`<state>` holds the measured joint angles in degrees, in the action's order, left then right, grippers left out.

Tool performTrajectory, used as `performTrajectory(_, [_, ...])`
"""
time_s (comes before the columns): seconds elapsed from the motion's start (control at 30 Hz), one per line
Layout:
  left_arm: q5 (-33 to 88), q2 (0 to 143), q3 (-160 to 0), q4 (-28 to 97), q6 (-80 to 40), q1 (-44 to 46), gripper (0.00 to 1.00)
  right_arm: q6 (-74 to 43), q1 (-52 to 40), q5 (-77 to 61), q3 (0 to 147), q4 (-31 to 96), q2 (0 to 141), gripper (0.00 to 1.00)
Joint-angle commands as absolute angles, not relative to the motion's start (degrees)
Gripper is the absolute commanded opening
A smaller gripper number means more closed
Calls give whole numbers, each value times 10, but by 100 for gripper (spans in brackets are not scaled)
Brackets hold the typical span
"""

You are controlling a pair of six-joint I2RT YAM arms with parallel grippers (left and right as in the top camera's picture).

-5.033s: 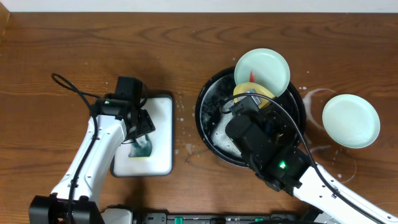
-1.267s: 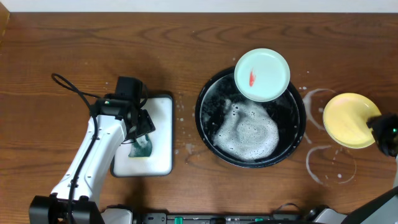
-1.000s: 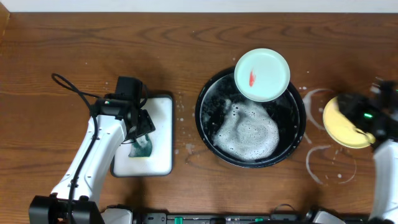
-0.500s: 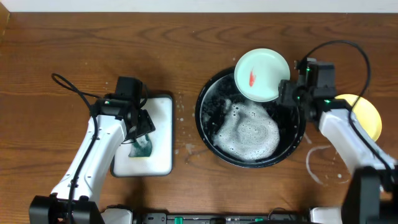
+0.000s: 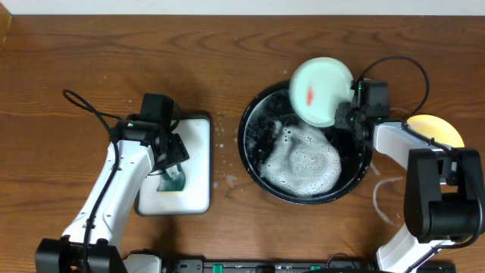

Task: Clean dirty plates on tray and stack at the side
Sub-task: 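Move the right gripper to the back pale green plate rim, then grasp the pale green plate and drag it to the tray center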

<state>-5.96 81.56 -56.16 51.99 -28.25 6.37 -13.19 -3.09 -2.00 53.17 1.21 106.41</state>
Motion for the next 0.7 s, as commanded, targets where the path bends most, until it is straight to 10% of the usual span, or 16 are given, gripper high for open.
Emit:
performTrajectory(0.0, [-61,814,-560,520,-279,61,83,-188,-30,-7,535,46,1067,1])
performTrajectory(0.53, [-60,814,-560,520,-279,61,83,-253,-46,-7,535,370,876,1])
performTrajectory(0.67, [-61,814,-560,520,-279,61,83,-129,-45,-8,535,345,869,49])
